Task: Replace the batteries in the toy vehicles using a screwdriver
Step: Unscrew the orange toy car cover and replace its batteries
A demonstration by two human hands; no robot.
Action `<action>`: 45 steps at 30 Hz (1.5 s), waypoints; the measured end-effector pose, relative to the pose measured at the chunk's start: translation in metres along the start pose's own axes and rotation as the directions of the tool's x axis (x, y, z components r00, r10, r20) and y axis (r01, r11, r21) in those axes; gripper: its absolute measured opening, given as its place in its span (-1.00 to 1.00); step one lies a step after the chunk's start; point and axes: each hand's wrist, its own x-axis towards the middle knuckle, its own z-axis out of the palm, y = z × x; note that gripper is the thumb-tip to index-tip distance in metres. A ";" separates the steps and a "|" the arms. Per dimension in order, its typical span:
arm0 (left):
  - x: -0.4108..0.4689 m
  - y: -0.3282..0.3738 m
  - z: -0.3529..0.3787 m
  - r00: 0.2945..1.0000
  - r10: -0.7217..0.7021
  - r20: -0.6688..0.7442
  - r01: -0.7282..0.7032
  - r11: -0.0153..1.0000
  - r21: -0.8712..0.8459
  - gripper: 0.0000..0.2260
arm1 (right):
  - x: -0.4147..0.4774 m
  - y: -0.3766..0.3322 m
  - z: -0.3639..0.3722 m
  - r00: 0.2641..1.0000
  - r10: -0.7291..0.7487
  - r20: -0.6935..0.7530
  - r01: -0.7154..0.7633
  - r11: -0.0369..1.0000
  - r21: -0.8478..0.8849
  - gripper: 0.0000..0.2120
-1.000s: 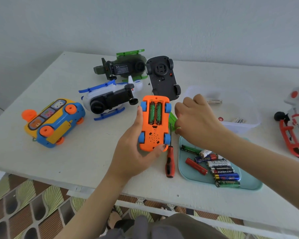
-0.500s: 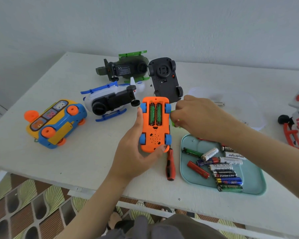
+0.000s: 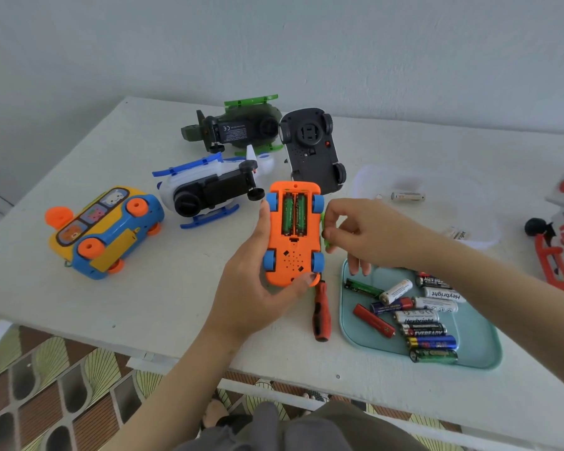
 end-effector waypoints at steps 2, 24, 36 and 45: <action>0.000 0.000 0.000 1.000 0.002 0.005 -0.002 1.000 -0.007 -0.15 | 0.001 0.000 0.003 0.998 0.037 -0.055 -0.031 0.993 0.114 -0.88; -0.001 -0.002 0.000 1.000 0.006 0.014 -0.005 1.000 -0.022 -0.18 | -0.021 -0.029 -0.009 0.939 0.300 -0.169 0.001 0.489 0.872 -0.83; -0.002 -0.003 0.001 1.000 0.012 0.002 -0.012 1.000 0.002 -0.15 | -0.011 -0.029 0.004 0.956 0.294 -0.015 -0.161 0.564 0.810 -0.92; 0.000 0.001 0.002 1.000 0.011 -0.011 -0.011 0.999 0.035 -0.14 | -0.014 -0.034 0.018 0.934 0.333 -0.131 -0.066 0.522 0.850 -0.85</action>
